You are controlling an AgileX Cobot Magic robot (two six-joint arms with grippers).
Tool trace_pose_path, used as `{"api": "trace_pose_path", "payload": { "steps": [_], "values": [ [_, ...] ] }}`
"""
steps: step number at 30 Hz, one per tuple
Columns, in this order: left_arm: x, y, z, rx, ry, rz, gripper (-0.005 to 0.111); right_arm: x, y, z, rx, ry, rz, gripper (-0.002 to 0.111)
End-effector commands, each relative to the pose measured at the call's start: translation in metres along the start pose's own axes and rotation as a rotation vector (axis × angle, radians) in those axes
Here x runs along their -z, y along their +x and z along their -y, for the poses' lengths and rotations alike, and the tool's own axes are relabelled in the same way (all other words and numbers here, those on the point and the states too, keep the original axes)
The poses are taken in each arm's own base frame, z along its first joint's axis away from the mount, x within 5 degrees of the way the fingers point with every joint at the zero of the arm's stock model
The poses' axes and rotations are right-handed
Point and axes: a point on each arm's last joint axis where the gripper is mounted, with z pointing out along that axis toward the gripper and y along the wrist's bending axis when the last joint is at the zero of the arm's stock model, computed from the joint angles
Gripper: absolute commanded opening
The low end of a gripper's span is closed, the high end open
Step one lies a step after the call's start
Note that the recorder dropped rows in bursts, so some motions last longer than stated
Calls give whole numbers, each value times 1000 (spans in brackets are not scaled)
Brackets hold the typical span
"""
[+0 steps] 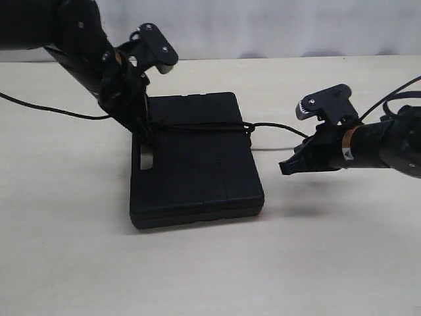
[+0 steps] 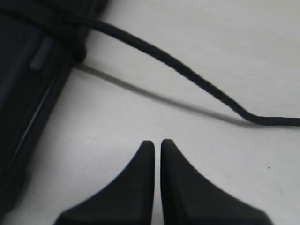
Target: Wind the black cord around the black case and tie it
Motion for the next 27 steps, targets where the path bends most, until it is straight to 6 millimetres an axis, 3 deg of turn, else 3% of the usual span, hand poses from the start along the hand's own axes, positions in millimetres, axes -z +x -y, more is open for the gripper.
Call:
{"api": "trace_pose_path", "payload": {
  "steps": [1, 5, 6, 11, 13, 20, 27],
  "values": [
    [6, 27, -33, 278, 43, -5, 0, -1, 0, -15, 30, -114, 16, 4],
    [12, 52, -64, 454, 92, 49, 0, 13, -15, -37, 123, -579, 94, 4],
    [13, 55, -69, 479, 100, 69, 0, 14, -18, -34, 103, -591, 99, 4],
    [16, 69, -87, 530, 71, 117, 0, -2, -9, 12, -83, -88, -22, 4],
    [17, 69, -91, 530, 34, 130, 0, -2, -7, 16, -124, -50, -32, 4],
    [-5, 94, -91, 563, -157, 109, 0, -27, 5, -13, -104, -134, -115, 4],
    [-10, 101, -88, 586, -158, 89, 0, -54, 0, -50, -21, -148, -143, 4]
  ]
}}
